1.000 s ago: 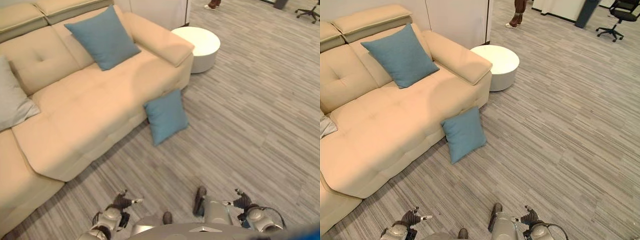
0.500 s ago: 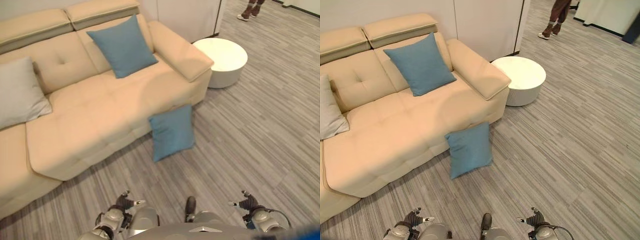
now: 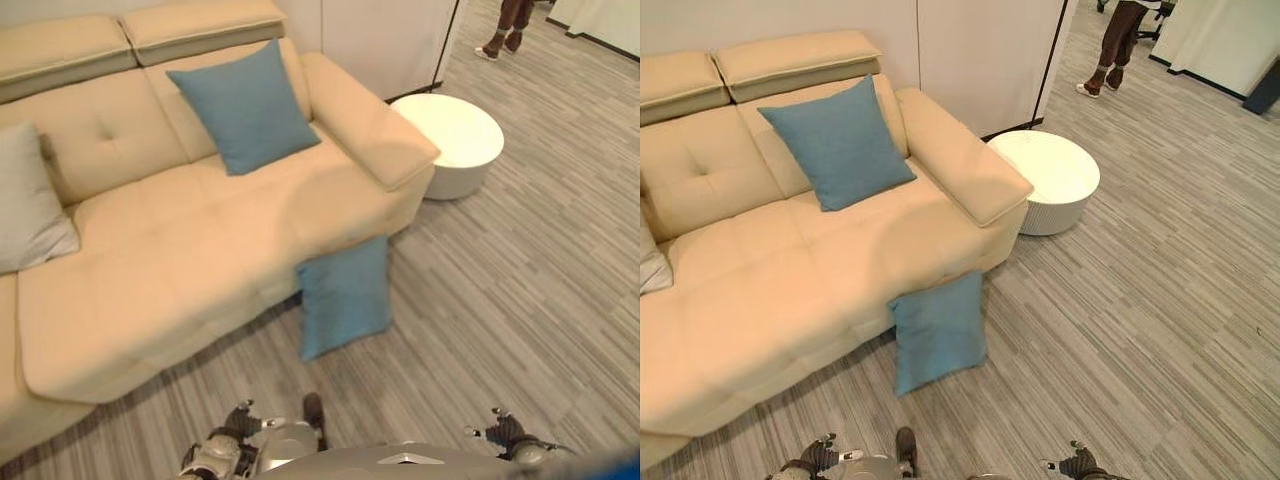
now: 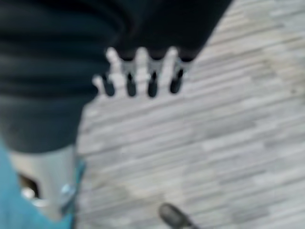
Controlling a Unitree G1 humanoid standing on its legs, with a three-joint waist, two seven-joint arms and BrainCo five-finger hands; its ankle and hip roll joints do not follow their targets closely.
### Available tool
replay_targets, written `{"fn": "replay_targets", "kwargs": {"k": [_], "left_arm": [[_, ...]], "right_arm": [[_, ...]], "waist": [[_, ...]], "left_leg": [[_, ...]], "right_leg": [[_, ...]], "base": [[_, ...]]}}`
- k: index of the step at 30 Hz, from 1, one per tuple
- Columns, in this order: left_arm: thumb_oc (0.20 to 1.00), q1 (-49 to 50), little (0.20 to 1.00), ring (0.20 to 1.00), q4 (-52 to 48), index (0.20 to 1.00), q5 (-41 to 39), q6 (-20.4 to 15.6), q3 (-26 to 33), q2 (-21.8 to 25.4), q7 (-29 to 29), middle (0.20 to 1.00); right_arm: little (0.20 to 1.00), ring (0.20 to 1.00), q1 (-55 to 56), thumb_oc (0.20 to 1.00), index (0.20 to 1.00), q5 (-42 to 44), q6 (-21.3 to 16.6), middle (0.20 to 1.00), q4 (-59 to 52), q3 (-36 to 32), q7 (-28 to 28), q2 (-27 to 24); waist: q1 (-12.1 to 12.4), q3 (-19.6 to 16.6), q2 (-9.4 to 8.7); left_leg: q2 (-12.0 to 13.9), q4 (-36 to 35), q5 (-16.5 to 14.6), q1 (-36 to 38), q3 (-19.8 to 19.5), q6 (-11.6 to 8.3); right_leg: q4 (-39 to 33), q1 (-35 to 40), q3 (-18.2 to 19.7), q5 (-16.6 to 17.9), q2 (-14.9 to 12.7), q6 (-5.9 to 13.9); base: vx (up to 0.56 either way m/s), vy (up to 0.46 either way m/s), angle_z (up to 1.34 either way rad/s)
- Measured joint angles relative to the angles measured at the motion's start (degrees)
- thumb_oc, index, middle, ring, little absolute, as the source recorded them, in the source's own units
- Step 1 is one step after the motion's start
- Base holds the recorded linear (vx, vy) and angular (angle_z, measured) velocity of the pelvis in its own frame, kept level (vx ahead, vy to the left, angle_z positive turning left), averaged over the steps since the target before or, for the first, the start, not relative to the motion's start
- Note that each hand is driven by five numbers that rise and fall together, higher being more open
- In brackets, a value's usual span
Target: Pick up all the scattered cushions and arrange them neatly on the sofa.
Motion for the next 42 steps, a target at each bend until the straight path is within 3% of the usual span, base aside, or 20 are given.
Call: {"fn": "replay_targets", "kwargs": {"k": [2, 4, 8, 11, 14, 15, 18, 21, 25, 28, 31, 36, 42], "left_arm": [[1.000, -0.95, 1.000, 1.000, 0.02, 1.000, -0.01, 0.00, -0.08, 1.31, 0.09, 1.000], [1.000, -1.13, 1.000, 1.000, -0.09, 1.000, -0.01, -0.09, -0.13, 1.87, 0.16, 1.000], [1.000, -1.41, 1.000, 1.000, 0.02, 1.000, -0.05, -0.02, -0.15, 1.87, 0.17, 1.000], [1.000, -1.63, 1.000, 1.000, -0.03, 1.000, -0.04, -0.06, -0.26, 1.33, 0.18, 1.000], [1.000, -1.01, 1.000, 1.000, -0.02, 1.000, -0.03, -0.08, -0.21, 1.36, 0.21, 1.000], [1.000, -0.47, 1.000, 1.000, -0.05, 1.000, -0.02, -0.11, -0.21, 1.13, 0.19, 1.000], [1.000, -0.28, 1.000, 1.000, -0.09, 1.000, -0.02, -0.18, -0.16, -0.03, 0.21, 1.000], [1.000, -0.68, 1.000, 1.000, -0.21, 1.000, -0.07, -0.29, -0.21, -0.57, 0.22, 1.000], [1.000, -2.34, 1.000, 1.000, -1.20, 1.000, -0.25, -0.24, -0.30, -0.64, 0.39, 1.000], [1.000, -3.53, 1.000, 1.000, -5.49, 1.000, -1.88, -1.33, -1.51, -0.50, 1.50, 1.000], [1.000, -7.20, 1.000, 1.000, -8.88, 1.000, -1.91, -1.51, -5.19, -0.18, 2.54, 1.000], [1.000, -10.98, 1.000, 1.000, -10.87, 1.000, -2.63, -2.22, -5.91, -0.06, 2.81, 1.000], [1.000, -9.83, 1.000, 1.000, -8.48, 1.000, -4.01, -2.39, -5.71, -1.01, 2.80, 1.000]], "right_arm": [[1.000, 1.000, -0.24, 1.000, 1.000, -0.39, -0.08, 1.000, -2.17, 0.73, 0.24, 0.20], [1.000, 1.000, -0.65, 1.000, 1.000, -0.39, -0.19, 1.000, -2.24, 0.72, 0.32, 0.44], [1.000, 1.000, -1.31, 1.000, 1.000, -0.37, -0.35, 1.000, -3.07, 0.72, 0.30, 0.73], [1.000, 1.000, -2.14, 1.000, 1.000, -0.37, -0.26, 1.000, -3.13, 0.59, 0.30, 0.97], [1.000, 1.000, -2.59, 1.000, 1.000, -0.38, -0.28, 1.000, -3.13, 0.38, 0.30, 1.09], [1.000, 1.000, -2.22, 1.000, 1.000, -0.39, -0.26, 1.000, -3.06, 0.11, 0.27, 0.99], [1.000, 1.000, -1.86, 1.000, 1.000, -0.38, -0.06, 1.000, -3.16, -0.39, 0.17, 0.39], [1.000, 1.000, -2.62, 1.000, 1.000, -0.37, -0.12, 1.000, -4.60, -0.38, -0.13, -0.95], [1.000, 1.000, -3.28, 1.000, 1.000, -0.35, -0.48, 1.000, -5.67, -0.49, -0.37, -2.04], [1.000, 1.000, -3.19, 1.000, 1.000, -0.31, -1.08, 1.000, -6.56, -0.05, -1.05, -2.08], [1.000, 1.000, -5.39, 1.000, 1.000, -0.27, -1.33, 1.000, -7.47, 0.76, -2.05, -2.57], [1.000, 1.000, -7.24, 1.000, 1.000, -0.23, -1.48, 1.000, -8.81, 1.93, -2.50, -2.44], [1.000, 1.000, -6.74, 1.000, 1.000, 0.29, -1.90, 1.000, -8.60, 1.91, -2.61, -2.56]], "waist": [[-0.01, -0.06, -0.80], [0.01, 0.26, -0.67], [-0.49, 0.62, -1.50], [-0.56, 1.09, -2.17], [-0.26, 1.57, -2.98], [-0.53, 1.71, -2.54], [-0.52, 1.64, -0.33], [-0.46, 1.51, 0.29], [-0.52, 1.59, 0.24], [-0.40, 1.90, 0.02], [-0.99, 4.65, 0.08], [-1.91, 7.63, -0.16], [-3.19, 8.00, -0.21]], "left_leg": [[-1.51, 0.03, -1.64, 2.06, -0.22, 0.74], [-2.15, -0.06, -3.73, 4.59, -1.25, 0.92], [-2.75, 0.15, -4.80, 5.79, -3.64, 0.94], [-2.93, 0.05, -5.59, 6.72, -5.92, 0.18], [-2.93, 0.25, -6.79, 7.91, -7.17, -1.49], [-2.23, 1.31, -7.68, 8.44, -8.57, -2.76], [0.83, 3.88, -9.50, 7.52, -10.07, -5.09], [2.94, 5.62, -10.16, 6.52, -11.29, -6.08], [4.00, 6.27, -10.24, 5.07, -12.71, -7.02], [3.86, 7.53, -10.59, 1.89, -13.21, -7.56], [3.15, 9.24, -10.22, -2.21, -14.04, -7.29], [3.13, 10.08, -9.86, -5.09, -14.82, -6.94], [5.41, 14.71, -9.80, -5.44, -15.93, -7.94]], "right_leg": [[16.42, -7.99, 0.32, -2.45, -4.22, 2.43], [16.24, -11.12, 1.91, -2.42, -5.52, 2.33], [5.41, -13.73, 4.74, -0.51, -4.81, 2.06], [-4.62, -15.28, 5.64, 6.22, -4.38, 2.05], [-9.82, -13.17, 6.42, 11.19, -4.44, 1.67], [-11.85, -11.21, 6.11, 14.75, -3.47, -0.10], [-16.36, -7.53, 3.68, 15.69, -0.68, -2.35], [-19.17, -5.86, 2.06, 16.30, 1.49, -4.26], [-20.05, -5.90, 0.62, 16.55, 2.34, -4.85], [-19.59, -8.14, -0.07, 16.58, 2.03, -4.74], [-16.59, -12.50, -0.06, 16.54, 0.91, -4.75], [-13.44, -16.00, -0.04, 15.65, 0.52, -5.21], [-11.46, -13.71, -1.48, 11.97, 2.52, -8.03]], "base": [[0.17, 0.030, 0.17], [0.21, -0.019, 0.24], [0.11, -0.058, 0.37], [0.13, -0.127, 0.41], [0.11, -0.146, 0.21], [0.10, -0.152, 0.28], [0.10, -0.157, 0.26], [0.04, -0.124, 0.17], [-0.06, -0.133, 0.19], [-0.09, -0.055, 0.12], [-0.13, -0.088, 0.10], [0.00, -0.094, 0.07], [0.04, -0.127, 0.26]]}}
